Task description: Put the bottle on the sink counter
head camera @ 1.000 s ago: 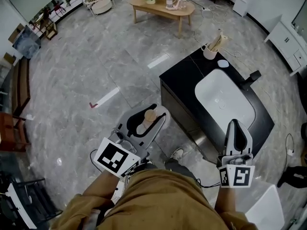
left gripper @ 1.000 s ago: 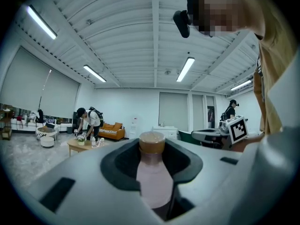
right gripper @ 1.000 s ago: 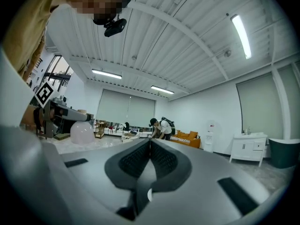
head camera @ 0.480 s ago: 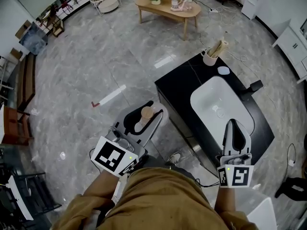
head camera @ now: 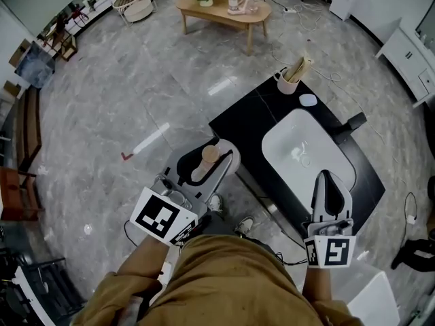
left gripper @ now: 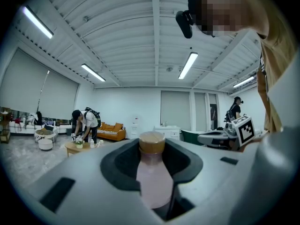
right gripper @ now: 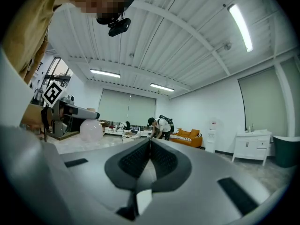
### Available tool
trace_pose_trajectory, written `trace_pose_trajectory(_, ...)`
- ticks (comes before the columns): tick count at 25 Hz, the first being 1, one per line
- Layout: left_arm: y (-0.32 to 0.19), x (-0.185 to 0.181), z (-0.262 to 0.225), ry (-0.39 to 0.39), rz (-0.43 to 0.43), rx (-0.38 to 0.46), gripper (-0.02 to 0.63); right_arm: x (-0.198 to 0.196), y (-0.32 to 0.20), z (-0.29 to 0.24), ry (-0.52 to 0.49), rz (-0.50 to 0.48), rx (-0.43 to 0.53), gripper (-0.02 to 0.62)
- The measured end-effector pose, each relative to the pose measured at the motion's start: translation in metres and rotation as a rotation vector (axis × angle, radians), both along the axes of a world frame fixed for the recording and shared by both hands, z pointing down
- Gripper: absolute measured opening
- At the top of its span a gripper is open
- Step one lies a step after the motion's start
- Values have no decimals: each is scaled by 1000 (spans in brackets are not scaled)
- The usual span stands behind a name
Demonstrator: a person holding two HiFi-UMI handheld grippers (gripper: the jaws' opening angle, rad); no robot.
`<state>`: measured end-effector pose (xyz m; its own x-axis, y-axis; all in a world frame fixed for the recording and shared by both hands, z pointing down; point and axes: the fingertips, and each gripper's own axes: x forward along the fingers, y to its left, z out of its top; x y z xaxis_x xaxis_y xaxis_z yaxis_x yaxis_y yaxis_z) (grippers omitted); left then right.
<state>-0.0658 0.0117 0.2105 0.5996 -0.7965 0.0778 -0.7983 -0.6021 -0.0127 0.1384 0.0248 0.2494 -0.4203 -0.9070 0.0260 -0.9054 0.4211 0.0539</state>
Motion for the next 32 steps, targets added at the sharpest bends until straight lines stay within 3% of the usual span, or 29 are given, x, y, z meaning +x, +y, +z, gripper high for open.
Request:
trace_pose_trajectory(10, -40, -8, 8, -14, 90, -1, 129, -14, -24, -3, 17, 85, -9, 5)
trace_pose_trajectory(15, -49, -5, 15, 33, 92, -33, 129, -22, -26, 4, 23, 90, -35, 5)
trace_pose_trajectory(32, -99, 11, 87, -27, 135, -84, 129, -23, -39, 38, 42, 112, -112, 5)
